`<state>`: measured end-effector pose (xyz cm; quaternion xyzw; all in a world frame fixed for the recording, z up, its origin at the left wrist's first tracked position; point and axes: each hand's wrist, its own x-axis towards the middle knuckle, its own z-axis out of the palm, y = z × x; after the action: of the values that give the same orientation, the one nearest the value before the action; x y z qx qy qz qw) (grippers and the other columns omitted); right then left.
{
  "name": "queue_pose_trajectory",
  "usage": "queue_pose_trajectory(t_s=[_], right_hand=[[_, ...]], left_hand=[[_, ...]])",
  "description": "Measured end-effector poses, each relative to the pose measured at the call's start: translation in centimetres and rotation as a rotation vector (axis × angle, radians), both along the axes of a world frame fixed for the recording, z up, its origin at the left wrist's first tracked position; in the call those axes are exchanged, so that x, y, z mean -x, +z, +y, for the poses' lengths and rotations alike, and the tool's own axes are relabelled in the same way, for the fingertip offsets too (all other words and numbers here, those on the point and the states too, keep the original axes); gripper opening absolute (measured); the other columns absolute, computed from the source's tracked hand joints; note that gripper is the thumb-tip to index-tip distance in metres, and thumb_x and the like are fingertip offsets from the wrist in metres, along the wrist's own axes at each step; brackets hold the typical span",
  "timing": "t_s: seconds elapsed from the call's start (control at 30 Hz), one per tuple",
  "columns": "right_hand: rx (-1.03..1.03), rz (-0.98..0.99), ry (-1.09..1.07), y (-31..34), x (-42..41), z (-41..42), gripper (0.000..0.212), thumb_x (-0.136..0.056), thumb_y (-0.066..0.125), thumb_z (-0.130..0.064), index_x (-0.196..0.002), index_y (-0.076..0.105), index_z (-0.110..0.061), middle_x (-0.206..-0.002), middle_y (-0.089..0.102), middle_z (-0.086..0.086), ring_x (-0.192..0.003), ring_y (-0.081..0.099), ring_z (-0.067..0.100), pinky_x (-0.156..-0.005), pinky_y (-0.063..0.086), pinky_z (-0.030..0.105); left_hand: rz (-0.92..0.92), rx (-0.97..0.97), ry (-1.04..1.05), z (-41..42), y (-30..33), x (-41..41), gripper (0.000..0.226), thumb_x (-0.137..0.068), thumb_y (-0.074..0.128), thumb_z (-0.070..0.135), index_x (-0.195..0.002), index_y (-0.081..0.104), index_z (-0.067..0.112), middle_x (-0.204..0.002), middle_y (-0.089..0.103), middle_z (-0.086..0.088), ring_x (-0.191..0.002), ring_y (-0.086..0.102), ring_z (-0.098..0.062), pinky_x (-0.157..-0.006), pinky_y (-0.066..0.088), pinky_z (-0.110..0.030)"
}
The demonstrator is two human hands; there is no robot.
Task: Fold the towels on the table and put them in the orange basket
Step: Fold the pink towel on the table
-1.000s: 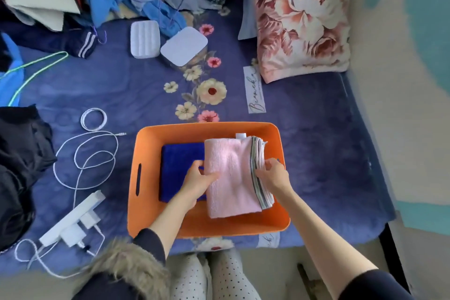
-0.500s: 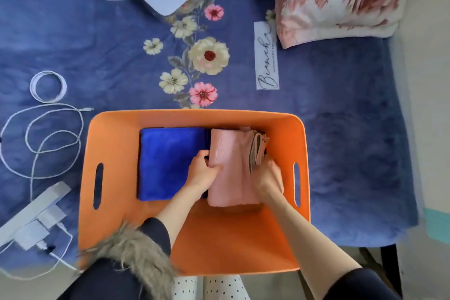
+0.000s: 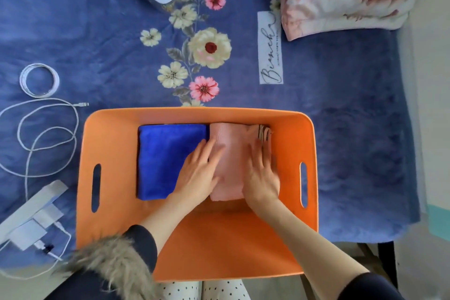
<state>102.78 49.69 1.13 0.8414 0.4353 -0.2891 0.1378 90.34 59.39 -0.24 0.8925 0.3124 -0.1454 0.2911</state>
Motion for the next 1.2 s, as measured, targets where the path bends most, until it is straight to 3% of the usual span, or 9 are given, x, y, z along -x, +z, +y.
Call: queue_pose_trajectory(t_s=[0.07,0.13,0.23,0.47,0.63,0.77,0.93,1.03,1.2], right_hand=[[0.07,-0.062,0.197,-0.8,-0.4,0.0,0.086,-0.096,0.043,-0.024,-0.137,-0.031,-0.012,-0.153,-0.025,0.015,-0.139,-0.027,0.034,-0.11,-0.017,0.048],[0.13,-0.069,0.234,-1.7,-1.5,0.5,0.102,-0.09,0.054,-0.035,-0.134,-0.035,-0.013,-0.151,-0.029,0.016,-0.132,-0.035,0.036,-0.1,-0.029,0.049],[0.195,-0.014,0.166,-3.2,-2.8,1.5,0.121,-0.078,0.068,-0.045,-0.14,-0.032,-0.015,-0.149,-0.034,0.015,-0.134,-0.035,0.035,-0.099,-0.028,0.046],[0.287,-0.006,0.217,-5.1,-3.5,1.9,0.128,-0.074,0.066,-0.058,-0.135,-0.038,-0.016,-0.148,-0.034,0.018,-0.137,-0.03,0.036,-0.108,-0.02,0.048],[0.18,0.062,0.117,-3.1,-2.9,1.1,0.114,-0.081,0.066,-0.042,-0.143,-0.027,-0.021,-0.151,-0.032,0.012,-0.138,-0.029,0.032,-0.109,-0.02,0.046],[0.124,0.093,0.066,0.0,-2.2,-0.1,0.088,-0.091,0.053,-0.023,-0.147,-0.015,-0.025,-0.156,-0.018,0.009,-0.144,-0.015,0.03,-0.116,-0.006,0.046],[-0.082,0.107,-0.117,6.8,-1.6,0.1,0.077,-0.09,0.052,-0.028,-0.15,0.003,-0.025,-0.155,0.015,0.006,-0.14,0.022,0.028,-0.111,0.025,0.042],[-0.25,0.119,-0.255,11.7,-1.1,-0.6,0.071,-0.091,0.051,-0.037,-0.149,0.012,-0.025,-0.148,0.032,0.003,-0.131,0.034,0.028,-0.107,0.029,0.04],[-0.476,0.043,-0.428,18.4,1.4,-4.5,0.061,-0.09,0.051,-0.03,-0.145,0.026,-0.027,-0.136,0.046,0.003,-0.119,0.045,0.029,-0.091,0.038,0.038]], left_hand=[[0.131,-0.05,-0.241,0.2,-0.8,0.2,0.098,-0.082,0.06,0.049,-0.146,-0.012,0.032,-0.147,-0.036,0.002,-0.14,-0.028,-0.025,-0.118,-0.002,-0.047],[0.232,-0.099,-0.322,0.7,-1.8,-0.1,0.111,-0.074,0.059,0.063,-0.137,-0.027,0.034,-0.139,-0.047,0.0,-0.13,-0.041,-0.024,-0.112,-0.016,-0.049],[0.299,-0.143,-0.329,1.4,-3.3,-1.0,0.12,-0.068,0.059,0.071,-0.134,-0.034,0.033,-0.138,-0.047,0.001,-0.128,-0.042,-0.023,-0.111,-0.017,-0.05],[0.371,-0.154,-0.303,0.7,-4.7,-2.1,0.125,-0.066,0.059,0.074,-0.131,-0.039,0.029,-0.136,-0.05,0.002,-0.137,-0.034,-0.026,-0.109,-0.016,-0.055],[0.294,-0.012,-0.314,2.2,-2.3,-1.1,0.107,-0.077,0.064,0.054,-0.145,-0.017,0.035,-0.146,-0.038,0.007,-0.14,-0.026,-0.025,-0.114,-0.008,-0.051],[0.322,0.022,-0.296,3.2,1.3,-0.1,0.077,-0.091,0.053,0.042,-0.149,0.004,0.031,-0.157,-0.017,-0.001,-0.143,-0.019,-0.025,-0.116,-0.004,-0.05],[0.282,0.014,-0.175,2.9,8.1,0.0,0.063,-0.097,0.042,0.039,-0.15,0.009,0.026,-0.159,-0.007,-0.002,-0.145,-0.013,-0.021,-0.116,-0.004,-0.049],[0.179,-0.025,-0.166,2.3,12.3,0.4,0.058,-0.098,0.039,0.038,-0.149,0.015,0.025,-0.159,0.004,0.002,-0.146,-0.004,-0.018,-0.117,-0.002,-0.048],[0.005,-0.046,-0.174,0.5,17.5,1.8,0.051,-0.098,0.038,0.036,-0.146,0.025,0.025,-0.156,0.015,0.004,-0.145,0.005,-0.015,-0.118,0.007,-0.042]])
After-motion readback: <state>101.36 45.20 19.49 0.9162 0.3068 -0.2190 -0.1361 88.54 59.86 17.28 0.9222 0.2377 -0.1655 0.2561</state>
